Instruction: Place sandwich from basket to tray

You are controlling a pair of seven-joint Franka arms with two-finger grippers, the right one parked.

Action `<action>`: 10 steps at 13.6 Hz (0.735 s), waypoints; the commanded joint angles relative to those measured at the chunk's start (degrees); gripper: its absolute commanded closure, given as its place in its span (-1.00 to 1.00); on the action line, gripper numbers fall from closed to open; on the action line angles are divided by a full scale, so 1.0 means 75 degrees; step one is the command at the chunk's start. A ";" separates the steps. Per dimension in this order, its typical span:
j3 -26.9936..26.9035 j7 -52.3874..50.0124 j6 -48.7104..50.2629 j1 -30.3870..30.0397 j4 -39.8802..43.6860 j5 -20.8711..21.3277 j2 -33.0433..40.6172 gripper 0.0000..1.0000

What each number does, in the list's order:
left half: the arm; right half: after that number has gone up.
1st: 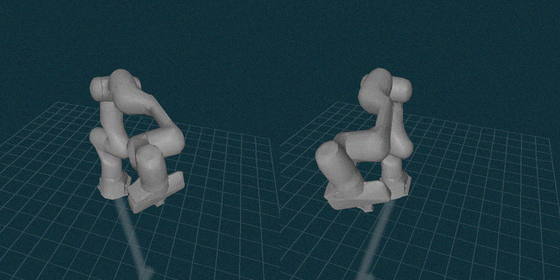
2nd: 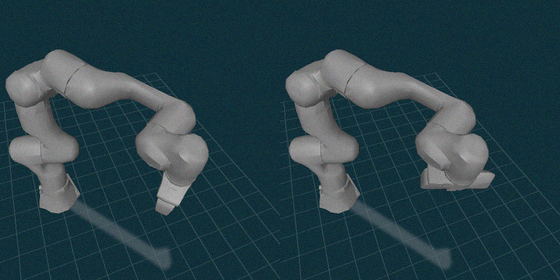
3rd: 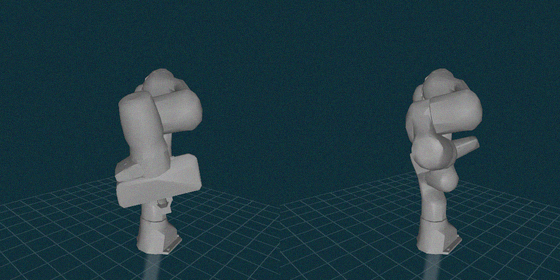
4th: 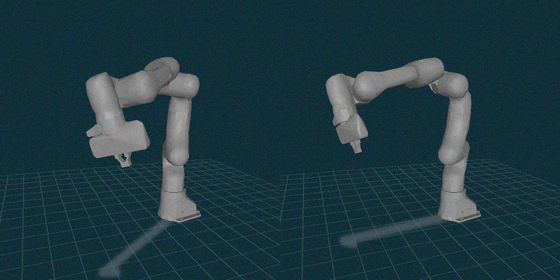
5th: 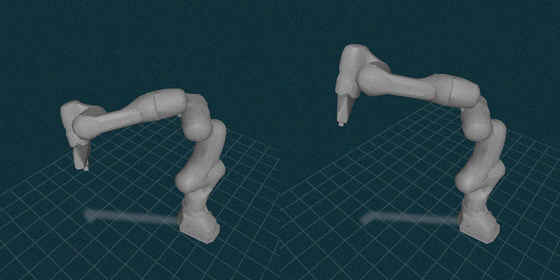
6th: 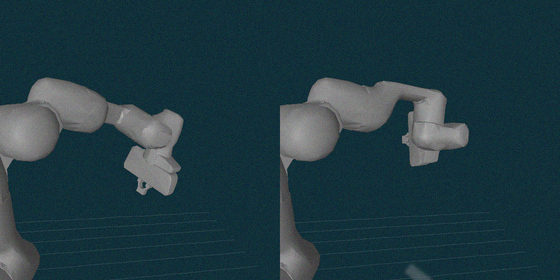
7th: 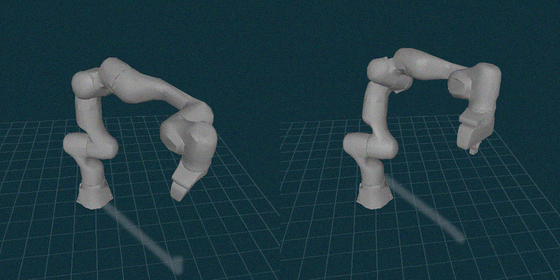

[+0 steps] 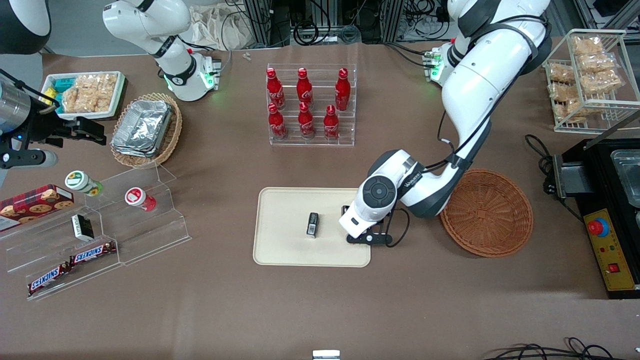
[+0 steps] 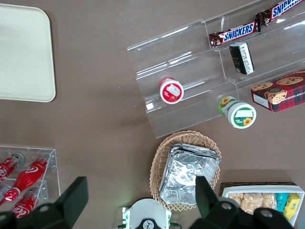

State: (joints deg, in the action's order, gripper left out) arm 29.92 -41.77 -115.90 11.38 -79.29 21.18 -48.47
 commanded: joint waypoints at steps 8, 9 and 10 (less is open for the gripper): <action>0.0053 0.0577 0.2560 -0.0192 0.0073 -0.0269 0.1889 -0.99; 0.0042 0.0624 0.2876 -0.0321 0.0061 -0.0420 0.2147 -0.99; 0.0042 0.0891 0.3122 -0.0473 0.0061 -0.0479 0.2301 -0.99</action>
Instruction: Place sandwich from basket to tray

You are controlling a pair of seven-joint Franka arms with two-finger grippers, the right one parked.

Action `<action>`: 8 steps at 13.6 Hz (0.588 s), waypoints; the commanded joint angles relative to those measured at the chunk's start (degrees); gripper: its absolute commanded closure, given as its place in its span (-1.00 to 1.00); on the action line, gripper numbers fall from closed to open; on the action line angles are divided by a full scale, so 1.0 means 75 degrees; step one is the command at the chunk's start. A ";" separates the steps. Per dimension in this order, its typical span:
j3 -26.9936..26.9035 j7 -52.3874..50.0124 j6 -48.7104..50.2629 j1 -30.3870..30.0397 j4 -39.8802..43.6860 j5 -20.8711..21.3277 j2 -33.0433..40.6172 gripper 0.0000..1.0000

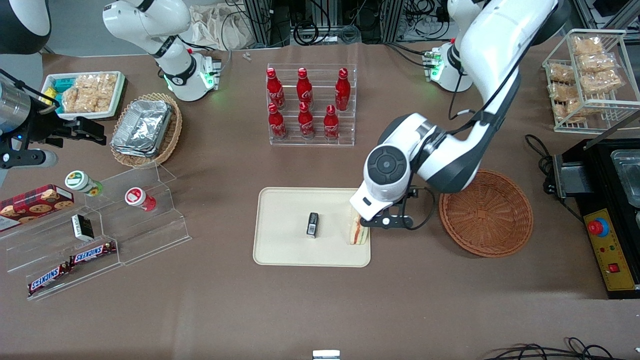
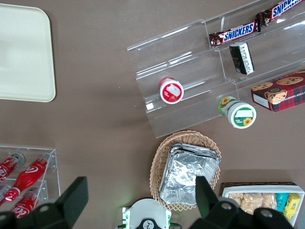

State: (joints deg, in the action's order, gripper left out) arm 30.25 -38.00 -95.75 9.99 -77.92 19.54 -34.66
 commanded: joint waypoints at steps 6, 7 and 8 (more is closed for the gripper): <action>-0.0013 0.1680 0.1844 -0.1741 -0.0192 -0.0777 0.1771 -1.00; -0.0013 0.1575 0.2031 -0.1777 -0.0192 -0.0650 0.1843 -1.00; -0.0048 0.1540 0.2149 -0.1812 -0.0192 -0.0614 0.1878 -1.00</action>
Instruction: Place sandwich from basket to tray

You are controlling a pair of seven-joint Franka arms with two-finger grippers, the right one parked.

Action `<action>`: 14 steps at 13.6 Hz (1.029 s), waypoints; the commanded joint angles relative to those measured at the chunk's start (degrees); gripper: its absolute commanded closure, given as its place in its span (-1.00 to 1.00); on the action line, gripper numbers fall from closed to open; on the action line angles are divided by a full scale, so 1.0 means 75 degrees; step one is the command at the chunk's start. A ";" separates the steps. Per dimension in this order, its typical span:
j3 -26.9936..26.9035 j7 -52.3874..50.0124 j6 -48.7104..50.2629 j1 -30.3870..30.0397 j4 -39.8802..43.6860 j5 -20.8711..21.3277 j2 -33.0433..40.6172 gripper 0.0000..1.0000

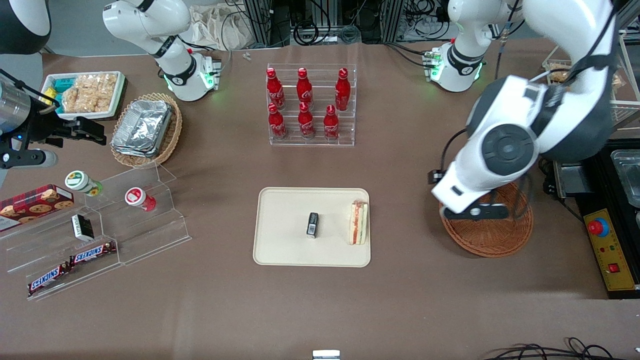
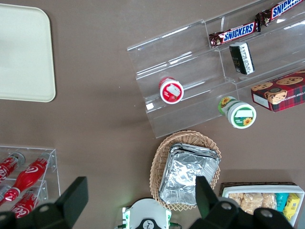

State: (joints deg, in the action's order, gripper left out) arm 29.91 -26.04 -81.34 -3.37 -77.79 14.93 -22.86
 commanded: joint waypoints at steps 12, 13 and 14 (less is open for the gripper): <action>-0.0690 0.0096 0.0122 -0.1018 -0.0245 -0.0701 0.0786 -1.00; -0.1472 0.0364 0.0111 -0.0482 -0.0256 -0.0980 0.0926 -1.00; -0.2303 0.0761 0.0064 -0.0001 -0.0314 -0.1215 0.1020 -1.00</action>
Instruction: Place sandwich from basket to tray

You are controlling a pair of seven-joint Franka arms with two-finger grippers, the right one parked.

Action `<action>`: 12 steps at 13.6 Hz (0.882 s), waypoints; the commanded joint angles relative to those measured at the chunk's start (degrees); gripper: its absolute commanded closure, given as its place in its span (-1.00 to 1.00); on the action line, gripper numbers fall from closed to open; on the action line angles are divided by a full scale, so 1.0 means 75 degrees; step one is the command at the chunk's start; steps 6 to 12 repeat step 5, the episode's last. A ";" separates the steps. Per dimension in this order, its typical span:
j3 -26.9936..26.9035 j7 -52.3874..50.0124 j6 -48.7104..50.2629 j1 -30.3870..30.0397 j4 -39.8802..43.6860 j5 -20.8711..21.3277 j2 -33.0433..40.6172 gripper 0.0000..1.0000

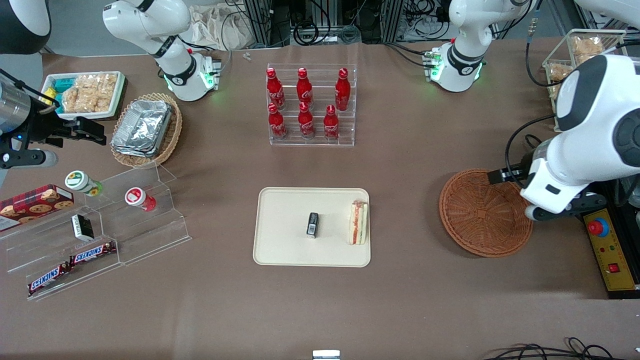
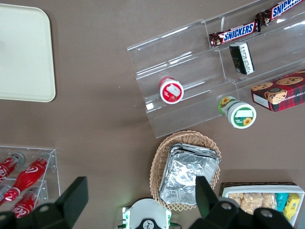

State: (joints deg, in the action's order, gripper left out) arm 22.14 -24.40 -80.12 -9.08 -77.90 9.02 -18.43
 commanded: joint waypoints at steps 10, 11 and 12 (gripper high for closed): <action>-0.2109 0.1132 -0.0532 0.1164 -0.0688 -0.0757 0.0746 -1.00; -0.2109 0.1132 -0.0532 0.1164 -0.0688 -0.0757 0.0746 -1.00; -0.2109 0.1132 -0.0532 0.1164 -0.0688 -0.0757 0.0746 -1.00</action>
